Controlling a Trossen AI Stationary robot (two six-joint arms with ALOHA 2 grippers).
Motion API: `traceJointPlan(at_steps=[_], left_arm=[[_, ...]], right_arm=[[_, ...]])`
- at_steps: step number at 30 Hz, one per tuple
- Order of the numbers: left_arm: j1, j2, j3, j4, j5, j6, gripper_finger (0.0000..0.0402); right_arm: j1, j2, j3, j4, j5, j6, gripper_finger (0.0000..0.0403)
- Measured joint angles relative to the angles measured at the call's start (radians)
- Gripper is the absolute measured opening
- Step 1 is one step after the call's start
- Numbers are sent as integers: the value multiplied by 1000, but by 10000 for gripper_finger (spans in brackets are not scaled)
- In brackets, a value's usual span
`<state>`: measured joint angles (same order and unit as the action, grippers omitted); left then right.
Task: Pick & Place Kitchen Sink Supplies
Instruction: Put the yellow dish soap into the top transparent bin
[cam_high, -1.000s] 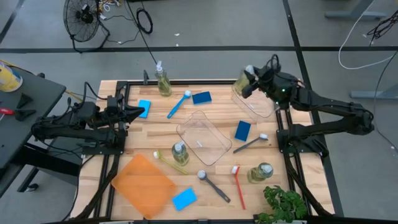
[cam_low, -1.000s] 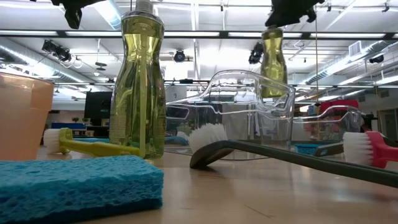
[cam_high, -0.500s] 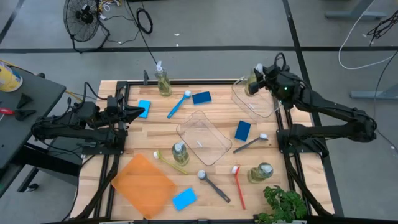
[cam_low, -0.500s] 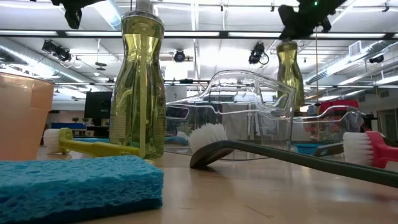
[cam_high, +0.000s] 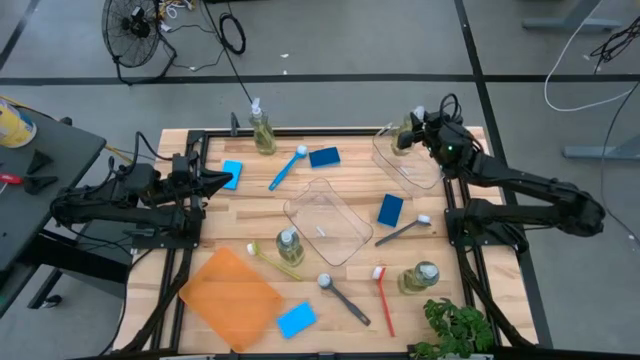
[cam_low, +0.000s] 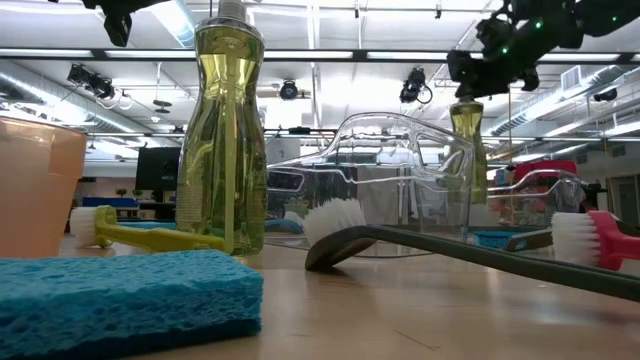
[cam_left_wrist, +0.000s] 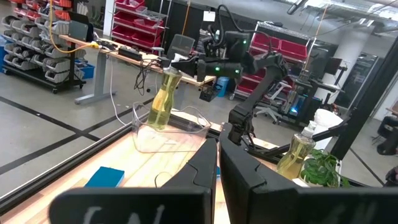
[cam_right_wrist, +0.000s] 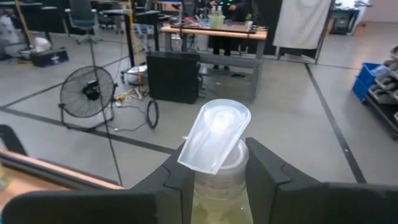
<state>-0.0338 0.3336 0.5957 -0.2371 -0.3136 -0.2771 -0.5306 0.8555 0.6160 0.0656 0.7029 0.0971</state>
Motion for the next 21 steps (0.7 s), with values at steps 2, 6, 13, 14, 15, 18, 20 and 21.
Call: traceJointPlan(at_steps=[2, 6, 13, 14, 15, 18, 20, 21], left_arm=[[0, 0, 0, 0, 0, 0, 23], [0, 0, 0, 0, 0, 0, 23], [0, 0, 0, 0, -4, 0, 23], [0, 0, 0, 0, -7, 0, 23], [0, 0, 0, 0, -10, 0, 23], [0, 0, 0, 0, -12, 0, 23], [0, 0, 0, 0, -12, 0, 23], [0, 0, 0, 0, -12, 0, 23]], right_arm=[[-16, 0, -13, 13, -1, 3, 97], [-42, 8, -26, 9, -12, 24, 97], [-86, 62, -26, 44, -47, -3, 96], [-93, 73, -26, 55, -49, -7, 96], [-99, 85, -26, 64, -50, -8, 96], [-122, 114, -26, 81, -60, -3, 96], [-137, 136, -26, 89, -79, 0, 96], [-142, 146, -26, 95, -86, 0, 96]])
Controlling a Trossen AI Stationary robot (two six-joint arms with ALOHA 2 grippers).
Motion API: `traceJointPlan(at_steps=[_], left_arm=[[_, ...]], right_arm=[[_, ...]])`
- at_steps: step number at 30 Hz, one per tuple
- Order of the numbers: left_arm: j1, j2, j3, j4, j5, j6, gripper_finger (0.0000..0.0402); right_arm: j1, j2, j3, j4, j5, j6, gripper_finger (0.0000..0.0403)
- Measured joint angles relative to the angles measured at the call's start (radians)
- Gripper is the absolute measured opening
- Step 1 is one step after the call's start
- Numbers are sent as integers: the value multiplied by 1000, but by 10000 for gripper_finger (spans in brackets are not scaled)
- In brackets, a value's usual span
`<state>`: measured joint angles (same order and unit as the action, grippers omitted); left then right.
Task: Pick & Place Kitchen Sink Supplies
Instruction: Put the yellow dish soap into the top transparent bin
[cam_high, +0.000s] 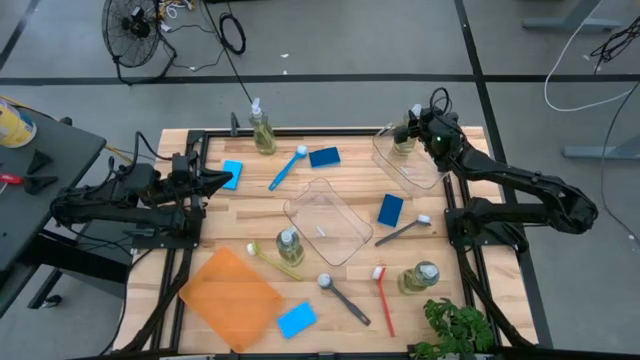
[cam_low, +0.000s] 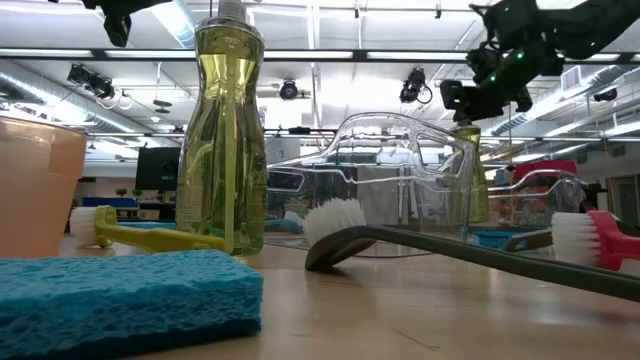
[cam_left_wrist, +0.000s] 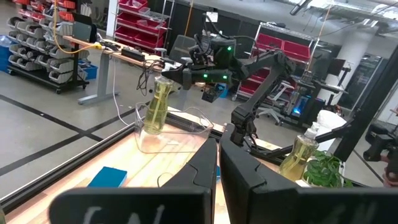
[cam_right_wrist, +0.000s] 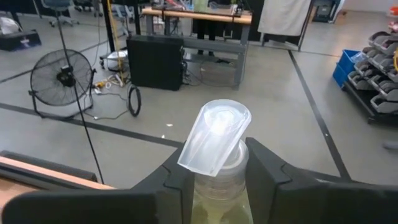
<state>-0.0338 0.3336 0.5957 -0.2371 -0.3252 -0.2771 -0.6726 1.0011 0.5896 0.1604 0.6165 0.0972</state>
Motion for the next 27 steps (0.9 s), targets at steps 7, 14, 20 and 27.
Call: traceJointPlan(at_steps=[7, 14, 20, 27], left_arm=[[0, 0, 0, 0, 0, 0, 23], [0, 0, 0, 0, 0, 0, 23], [0, 0, 0, 0, 0, 0, 23], [0, 0, 0, 0, 0, 0, 23]], right_arm=[[-32, 63, 0, 85, -9, -1, 96], [-41, 89, 0, 91, -31, -1, 101], [-44, 110, 0, 88, -31, -1, 126], [-44, 112, 3, 97, -42, -1, 160]])
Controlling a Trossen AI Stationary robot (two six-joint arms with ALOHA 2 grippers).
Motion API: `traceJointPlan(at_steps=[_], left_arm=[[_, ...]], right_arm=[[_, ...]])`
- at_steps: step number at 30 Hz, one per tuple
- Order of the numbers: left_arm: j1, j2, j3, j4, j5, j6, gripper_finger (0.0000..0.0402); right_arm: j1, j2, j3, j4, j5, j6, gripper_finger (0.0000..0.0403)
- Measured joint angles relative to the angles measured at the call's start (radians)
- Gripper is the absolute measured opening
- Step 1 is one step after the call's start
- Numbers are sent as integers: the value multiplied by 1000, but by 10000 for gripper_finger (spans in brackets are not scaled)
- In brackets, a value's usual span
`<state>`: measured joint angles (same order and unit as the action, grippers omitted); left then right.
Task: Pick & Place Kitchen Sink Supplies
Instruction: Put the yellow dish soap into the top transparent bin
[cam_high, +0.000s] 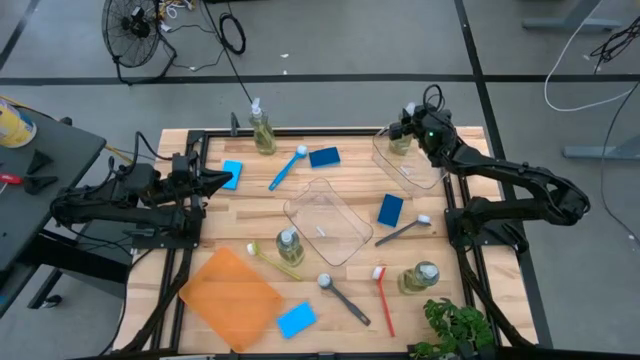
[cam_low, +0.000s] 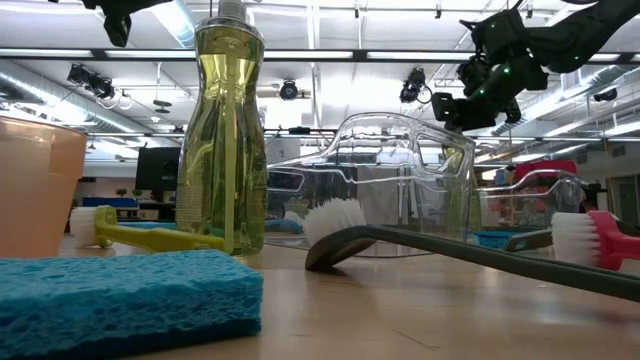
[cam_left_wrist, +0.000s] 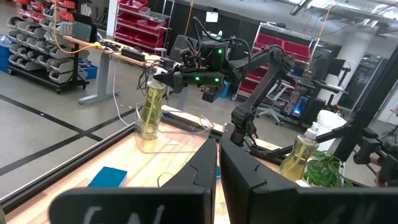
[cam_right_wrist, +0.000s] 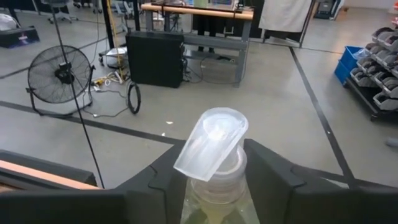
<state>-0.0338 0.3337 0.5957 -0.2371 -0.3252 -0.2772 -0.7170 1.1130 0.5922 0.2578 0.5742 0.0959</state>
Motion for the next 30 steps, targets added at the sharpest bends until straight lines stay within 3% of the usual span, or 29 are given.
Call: traceJointPlan(at_steps=[9, 19, 25, 30], left_arm=[[0, 0, 0, 0, 0, 0, 23], [0, 0, 0, 0, 0, 0, 23], [0, 0, 0, 0, -17, 0, 26], [0, 0, 0, 0, -64, 1, 59]], right_arm=[[0, 0, 0, -9, -3, -12, 226], [5, -52, 0, -13, -7, -153, 295], [6, -115, -1, -28, -7, -228, 316], [6, -183, -1, -29, -7, -234, 318]])
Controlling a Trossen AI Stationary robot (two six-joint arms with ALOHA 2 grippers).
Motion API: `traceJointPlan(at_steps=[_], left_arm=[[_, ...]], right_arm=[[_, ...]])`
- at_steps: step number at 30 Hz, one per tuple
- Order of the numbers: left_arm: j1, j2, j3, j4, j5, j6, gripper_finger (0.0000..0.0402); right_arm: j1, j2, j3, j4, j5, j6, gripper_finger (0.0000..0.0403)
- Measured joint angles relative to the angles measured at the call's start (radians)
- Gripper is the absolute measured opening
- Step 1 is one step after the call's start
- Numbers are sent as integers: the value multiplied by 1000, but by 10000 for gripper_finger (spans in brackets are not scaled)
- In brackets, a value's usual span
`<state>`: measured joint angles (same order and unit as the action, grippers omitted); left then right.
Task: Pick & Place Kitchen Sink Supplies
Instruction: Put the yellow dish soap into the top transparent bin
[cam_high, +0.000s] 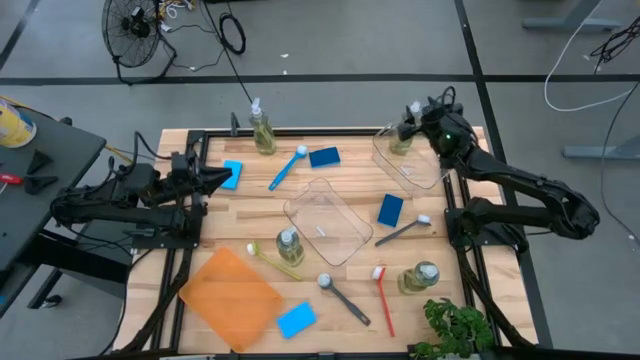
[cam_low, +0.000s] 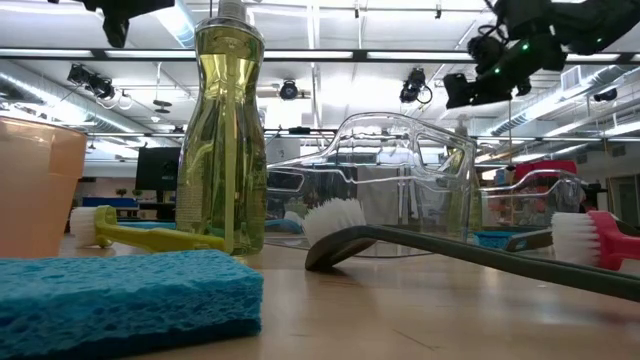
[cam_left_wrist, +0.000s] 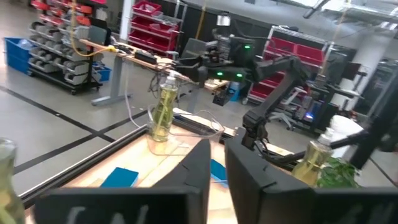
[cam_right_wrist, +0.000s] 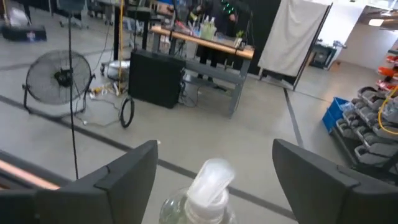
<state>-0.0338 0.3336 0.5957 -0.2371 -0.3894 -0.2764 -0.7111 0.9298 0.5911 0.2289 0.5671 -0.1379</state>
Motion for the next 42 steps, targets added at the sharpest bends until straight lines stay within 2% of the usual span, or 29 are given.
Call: traceJointPlan(at_steps=[5, 12, 16, 22, 25, 29, 33, 36, 42], left_arm=[[0, 5, 0, 1, -48, 1, 125], [0, 68, 0, 29, -63, 36, 227], [0, 123, 0, 81, -65, 77, 261], [30, 189, 0, 163, -125, 92, 270], [55, 218, 0, 195, -127, 97, 266], [91, 259, 0, 251, -125, 166, 264], [138, 293, 0, 317, -111, 262, 264], [193, 313, 0, 336, -109, 261, 264], [330, 338, 0, 341, -18, 230, 264]], right_arm=[[35, -60, 0, -8, -6, 16, 318], [119, -110, 0, -6, -261, -11, 318], [175, -115, -1, -5, -323, -1, 318], [259, -115, -1, -6, -326, 35, 318], [290, -115, -1, -6, -287, 52, 318], [316, -115, -1, -6, -287, 52, 318], [336, -114, -1, -6, -287, 53, 318], [345, -114, -1, -6, -287, 74, 318], [359, -114, -1, -6, -287, 102, 318]])
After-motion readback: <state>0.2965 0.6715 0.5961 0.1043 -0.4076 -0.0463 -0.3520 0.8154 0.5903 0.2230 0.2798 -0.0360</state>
